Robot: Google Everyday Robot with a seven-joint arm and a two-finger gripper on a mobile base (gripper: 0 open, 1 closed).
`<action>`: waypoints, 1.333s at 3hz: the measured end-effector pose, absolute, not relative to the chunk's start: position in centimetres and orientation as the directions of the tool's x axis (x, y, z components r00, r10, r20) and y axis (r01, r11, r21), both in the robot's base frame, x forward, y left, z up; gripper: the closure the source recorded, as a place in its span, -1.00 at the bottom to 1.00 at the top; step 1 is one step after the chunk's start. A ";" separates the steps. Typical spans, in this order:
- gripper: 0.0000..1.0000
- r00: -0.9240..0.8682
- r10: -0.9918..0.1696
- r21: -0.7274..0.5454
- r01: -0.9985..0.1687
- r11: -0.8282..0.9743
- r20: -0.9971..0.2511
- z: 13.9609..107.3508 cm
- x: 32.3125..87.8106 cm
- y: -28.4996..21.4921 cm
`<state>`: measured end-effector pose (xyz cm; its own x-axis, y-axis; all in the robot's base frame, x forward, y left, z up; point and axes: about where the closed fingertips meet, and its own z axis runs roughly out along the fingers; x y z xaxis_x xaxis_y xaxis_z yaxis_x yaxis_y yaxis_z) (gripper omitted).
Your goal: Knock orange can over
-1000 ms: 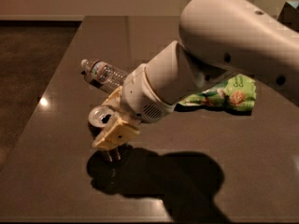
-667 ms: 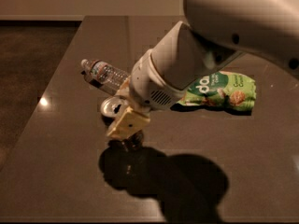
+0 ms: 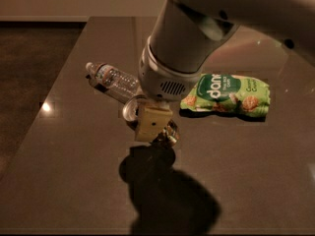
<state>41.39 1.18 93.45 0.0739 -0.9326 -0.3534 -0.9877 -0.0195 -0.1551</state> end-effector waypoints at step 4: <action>-0.68 0.224 -0.967 -0.148 -0.967 -0.206 -0.119 90.4 41.4 3.4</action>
Offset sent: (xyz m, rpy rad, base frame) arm 0.0083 0.0047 -0.0184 -0.2917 -0.0419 0.1236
